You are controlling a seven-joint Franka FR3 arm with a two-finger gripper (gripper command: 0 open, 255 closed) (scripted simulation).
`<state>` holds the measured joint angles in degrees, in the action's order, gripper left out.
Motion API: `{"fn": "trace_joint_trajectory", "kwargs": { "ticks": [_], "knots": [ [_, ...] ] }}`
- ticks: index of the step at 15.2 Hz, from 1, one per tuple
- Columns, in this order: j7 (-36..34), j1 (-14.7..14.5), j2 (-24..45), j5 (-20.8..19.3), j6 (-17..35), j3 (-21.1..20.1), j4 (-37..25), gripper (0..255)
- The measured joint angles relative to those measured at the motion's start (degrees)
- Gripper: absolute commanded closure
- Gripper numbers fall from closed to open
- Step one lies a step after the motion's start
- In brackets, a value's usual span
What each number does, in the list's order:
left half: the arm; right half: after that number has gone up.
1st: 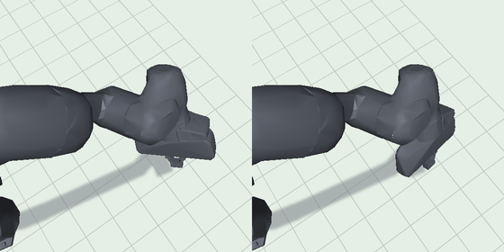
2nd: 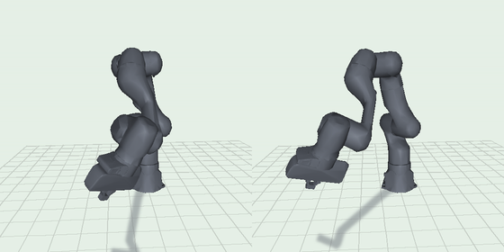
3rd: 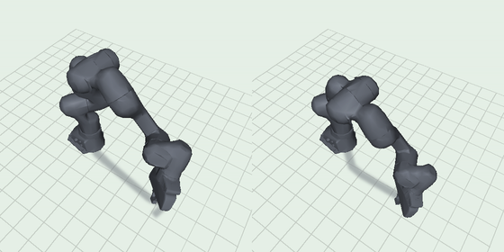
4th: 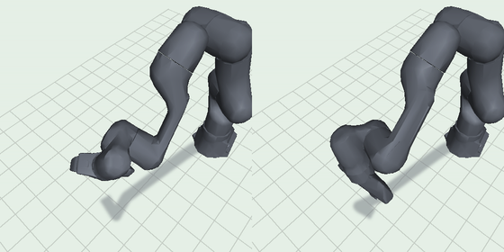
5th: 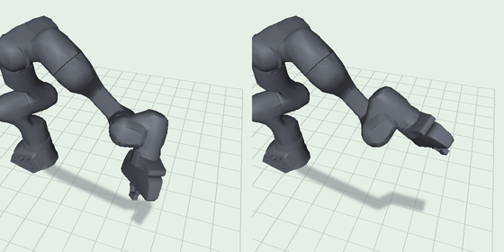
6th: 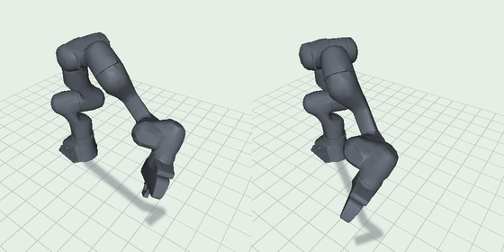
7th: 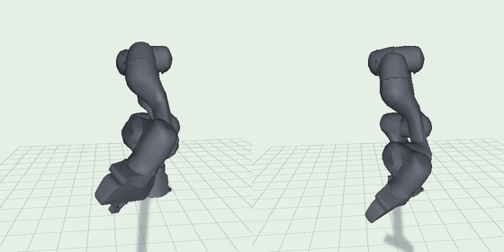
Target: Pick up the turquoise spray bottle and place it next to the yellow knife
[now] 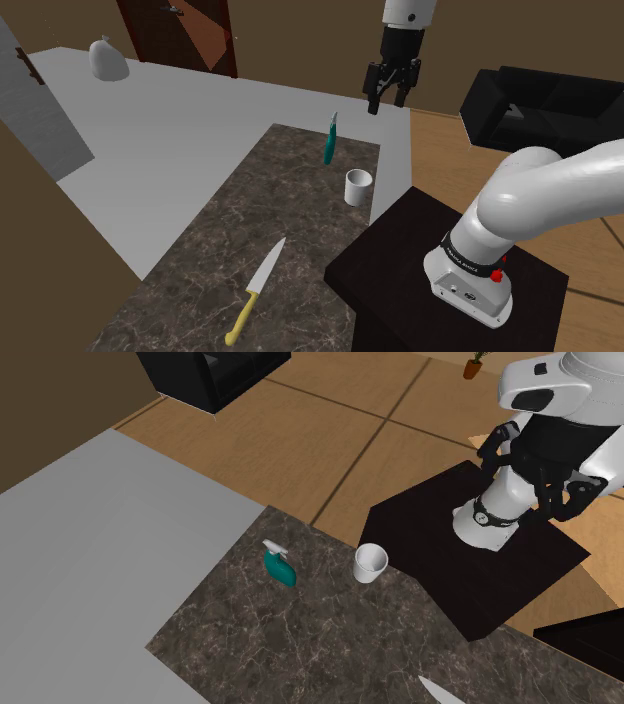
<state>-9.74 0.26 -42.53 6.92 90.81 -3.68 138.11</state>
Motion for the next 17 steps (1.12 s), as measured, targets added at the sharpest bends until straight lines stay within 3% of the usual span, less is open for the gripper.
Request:
{"fn": "trace_joint_trajectory", "kwargs": {
  "ticks": [6,17],
  "knots": [
    [-0.9,1.8,7.1,-0.4,6.3,0.7,-1.0,0],
    [-2.9,6.3,28.9,-1.4,19.5,3.8,-10.3,0]
  ]
}}
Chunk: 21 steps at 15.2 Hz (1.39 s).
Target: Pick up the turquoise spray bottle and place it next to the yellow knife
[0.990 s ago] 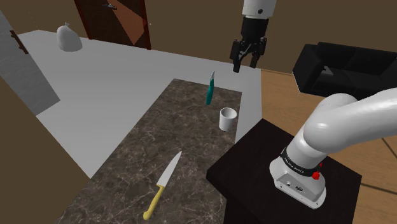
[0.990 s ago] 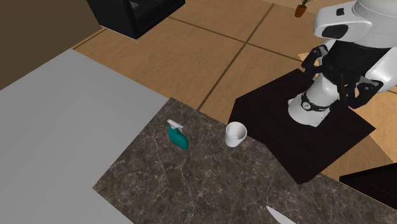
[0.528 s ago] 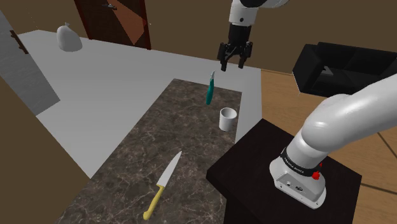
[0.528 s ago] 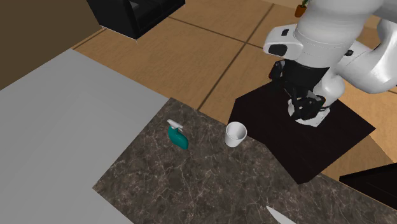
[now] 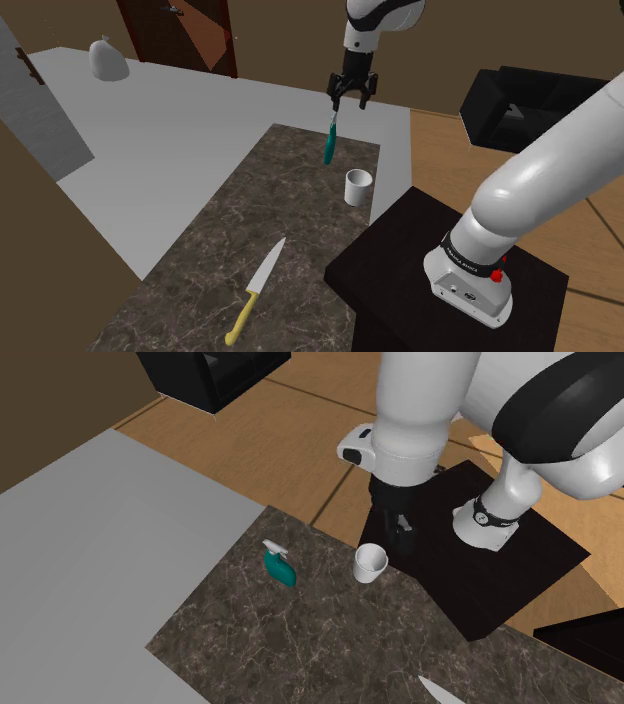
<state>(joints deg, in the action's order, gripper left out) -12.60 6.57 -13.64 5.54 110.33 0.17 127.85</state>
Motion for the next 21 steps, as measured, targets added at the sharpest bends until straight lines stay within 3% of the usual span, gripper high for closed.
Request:
{"fn": "trace_joint_trajectory", "kwargs": {
  "ticks": [10,21],
  "knots": [
    [-1.5,3.2,19.5,1.4,6.8,3.2,-13.4,0],
    [-3.1,7.8,41.1,4.9,7.3,6.0,-34.9,0]
  ]
}}
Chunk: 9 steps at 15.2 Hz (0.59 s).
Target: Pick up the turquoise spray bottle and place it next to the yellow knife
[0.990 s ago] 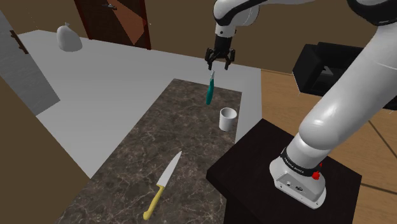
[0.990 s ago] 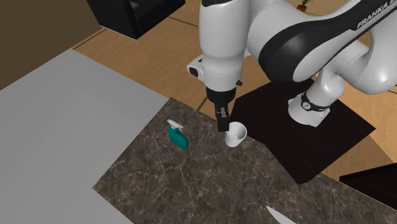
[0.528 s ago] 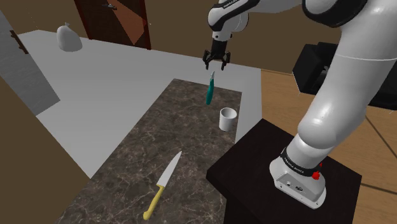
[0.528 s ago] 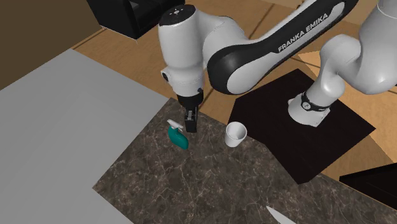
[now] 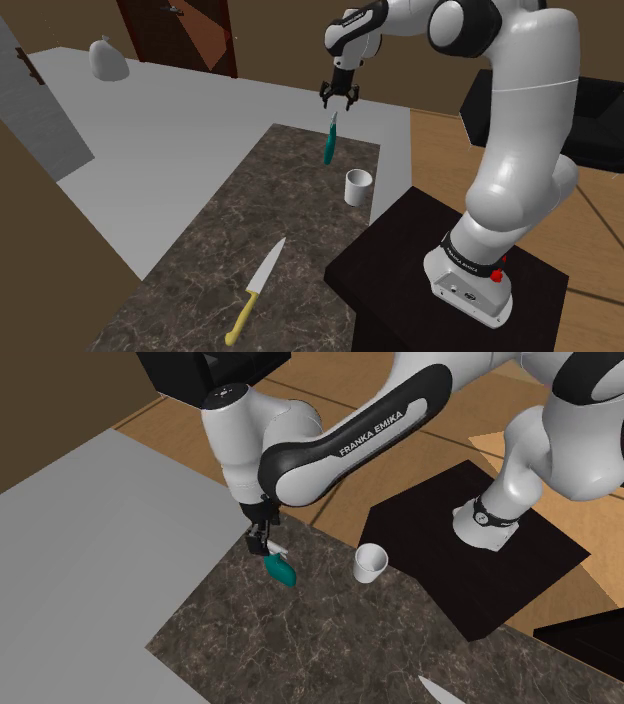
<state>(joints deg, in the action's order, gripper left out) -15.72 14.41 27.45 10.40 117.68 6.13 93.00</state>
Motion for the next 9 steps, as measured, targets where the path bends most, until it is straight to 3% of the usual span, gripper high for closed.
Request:
{"fn": "trace_joint_trajectory", "kwargs": {
  "ticks": [3,9],
  "knots": [
    [-0.4,1.1,4.7,0.7,-0.5,0.3,-5.3,0],
    [-0.2,1.2,7.2,1.2,2.5,0.1,-4.7,0]
  ]
}}
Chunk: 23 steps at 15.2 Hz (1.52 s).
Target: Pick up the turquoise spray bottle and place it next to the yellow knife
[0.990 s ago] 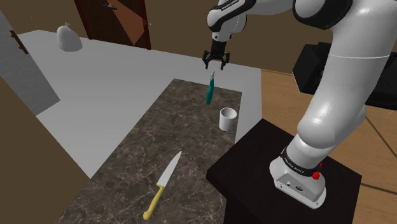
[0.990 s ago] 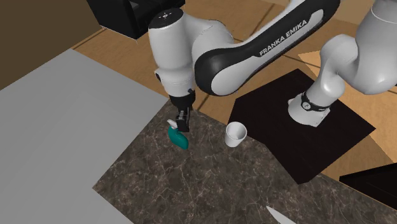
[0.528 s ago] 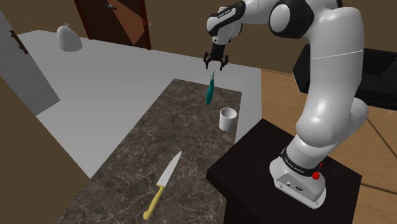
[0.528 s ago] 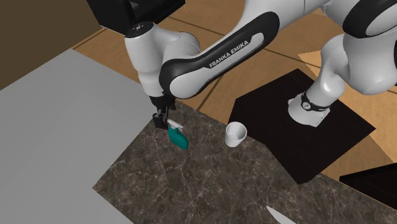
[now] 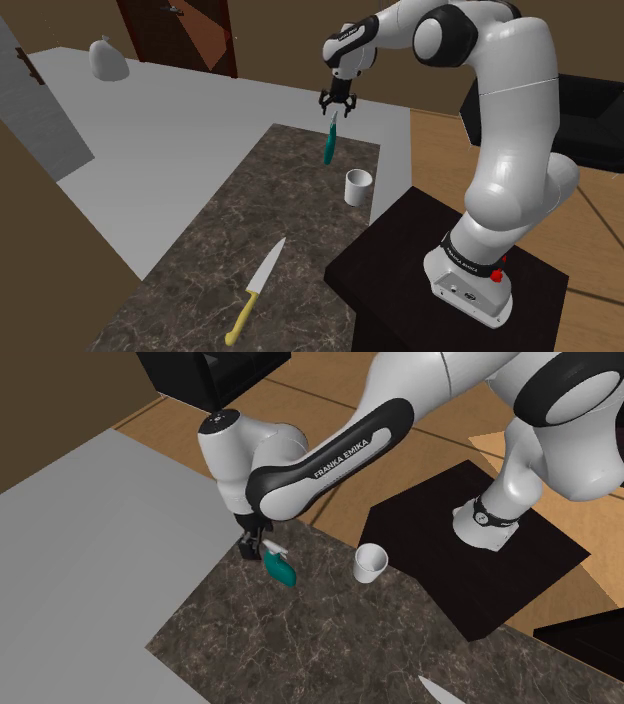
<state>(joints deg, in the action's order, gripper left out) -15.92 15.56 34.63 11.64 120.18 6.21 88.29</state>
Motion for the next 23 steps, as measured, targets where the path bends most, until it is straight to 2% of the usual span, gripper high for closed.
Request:
{"fn": "trace_joint_trajectory", "kwargs": {
  "ticks": [7,8,18,23],
  "knots": [
    [0.1,-0.1,0.5,0.1,1.0,-0.1,0.5,0],
    [0.1,-0.1,0.5,0.1,1.0,-0.1,0.5,255],
    [0.1,-0.1,0.5,0.1,1.0,-0.1,0.5,255],
    [-0.4,-0.2,-1.1,-0.2,-1.2,0.1,-0.1,255]
  ]
}}
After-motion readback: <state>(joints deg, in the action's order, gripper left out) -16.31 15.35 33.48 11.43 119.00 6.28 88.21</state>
